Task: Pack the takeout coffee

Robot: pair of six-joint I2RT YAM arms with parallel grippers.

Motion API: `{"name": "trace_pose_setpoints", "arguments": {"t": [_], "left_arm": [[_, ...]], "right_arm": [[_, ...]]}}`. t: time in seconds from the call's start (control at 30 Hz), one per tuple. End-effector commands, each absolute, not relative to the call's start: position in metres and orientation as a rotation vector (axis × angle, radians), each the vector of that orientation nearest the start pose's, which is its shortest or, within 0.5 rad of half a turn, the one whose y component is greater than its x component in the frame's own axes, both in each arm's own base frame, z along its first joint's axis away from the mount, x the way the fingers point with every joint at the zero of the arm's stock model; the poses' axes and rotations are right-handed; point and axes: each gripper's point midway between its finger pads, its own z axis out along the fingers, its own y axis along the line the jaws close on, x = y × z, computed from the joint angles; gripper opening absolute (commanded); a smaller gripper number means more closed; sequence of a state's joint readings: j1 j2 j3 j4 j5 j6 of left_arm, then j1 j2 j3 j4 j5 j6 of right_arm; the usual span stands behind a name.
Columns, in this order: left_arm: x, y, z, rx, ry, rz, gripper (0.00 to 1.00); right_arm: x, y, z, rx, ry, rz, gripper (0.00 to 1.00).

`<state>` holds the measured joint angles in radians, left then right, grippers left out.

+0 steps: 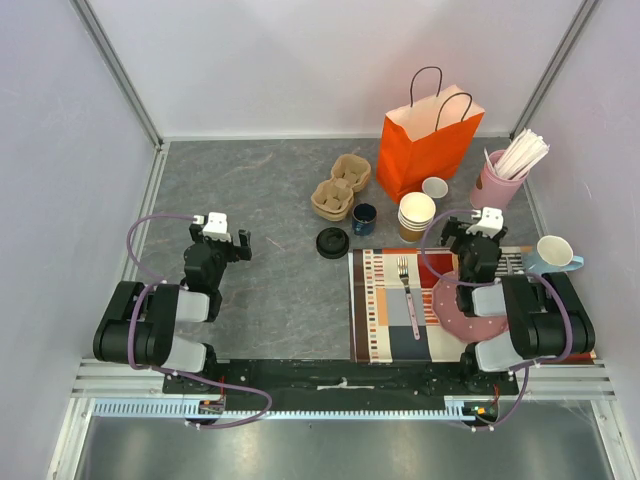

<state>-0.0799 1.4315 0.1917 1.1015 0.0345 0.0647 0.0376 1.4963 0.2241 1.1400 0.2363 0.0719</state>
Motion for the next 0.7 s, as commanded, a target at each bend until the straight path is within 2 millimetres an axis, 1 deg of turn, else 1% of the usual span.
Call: {"name": "trace_pose_setpoints", "arguments": {"t": [0.0,0.03,0.07,0.1,0.13,0.17,0.2,0.23,0.3,0.33,0.37,0.4,0.43,0.47,0.5,0.53,0.57,0.6,0.63,0.67], "left_arm": [[0.370,-0.029,0.107,0.113,1.638,-0.037,1.00],[0.369,-0.029,0.106,0.114,1.641,-0.037,1.00],[0.370,-0.029,0.107,0.112,1.638,-0.036,1.00],[0.370,-0.028,0.106,0.111,1.639,-0.035,1.00],[0.369,-0.029,0.106,0.114,1.641,-0.037,1.00],[0.370,-0.029,0.106,0.114,1.639,-0.037,1.00],[0.370,-0.029,0.107,0.113,1.638,-0.037,1.00],[0.370,-0.029,0.106,0.114,1.639,-0.037,0.99],[0.369,-0.028,0.108,0.108,1.630,-0.032,0.98],[0.374,-0.027,0.120,0.089,1.604,-0.033,0.98],[0.374,-0.023,0.104,0.078,1.694,-0.012,0.99],[0.378,-0.023,0.104,0.081,1.730,-0.012,0.99],[0.398,-0.027,0.126,0.094,1.729,-0.022,0.99],[0.396,-0.031,0.106,0.124,1.868,-0.038,0.98],[0.400,-0.036,0.108,0.161,1.904,-0.056,0.94],[0.415,-0.047,0.133,0.207,1.872,-0.103,0.93],[0.416,-0.052,0.139,0.227,1.877,-0.130,0.93],[0.410,-0.058,0.134,0.254,1.931,-0.169,0.92],[0.414,-0.073,0.153,0.316,1.901,-0.242,0.92],[0.411,-0.079,0.158,0.341,1.916,-0.283,0.92]], "right_arm": [[0.367,-0.032,0.110,0.268,1.614,-0.136,0.98],[0.365,-0.034,0.109,0.283,1.623,-0.140,0.98],[0.364,-0.035,0.116,0.291,1.604,-0.142,0.98],[0.363,-0.038,0.119,0.310,1.597,-0.154,0.98],[0.361,-0.040,0.118,0.320,1.610,-0.163,0.98],[0.360,-0.040,0.127,0.328,1.587,-0.157,0.98],[0.359,-0.042,0.131,0.340,1.577,-0.165,0.98],[0.357,-0.043,0.131,0.344,1.590,-0.171,0.98],[0.357,-0.041,0.152,0.383,1.541,-0.122,0.98],[0.356,-0.040,0.149,0.391,1.567,-0.114,0.98],[0.356,-0.038,0.161,0.394,1.550,-0.095,0.98],[0.357,-0.035,0.164,0.401,1.558,-0.069,0.98],[0.361,-0.031,0.167,0.393,1.593,-0.054,0.98],[0.361,-0.029,0.174,0.396,1.596,-0.042,0.98],[0.362,-0.027,0.178,0.402,1.605,-0.023,0.98],[0.363,-0.025,0.182,0.406,1.641,-0.021,0.98],[0.362,-0.026,0.192,0.418,1.632,-0.013,0.97],[0.364,-0.025,0.207,0.429,1.613,0.001,0.97],[0.360,-0.025,0.206,0.436,1.642,-0.003,0.96],[0.358,-0.023,0.217,0.425,1.633,0.010,0.94]]}}
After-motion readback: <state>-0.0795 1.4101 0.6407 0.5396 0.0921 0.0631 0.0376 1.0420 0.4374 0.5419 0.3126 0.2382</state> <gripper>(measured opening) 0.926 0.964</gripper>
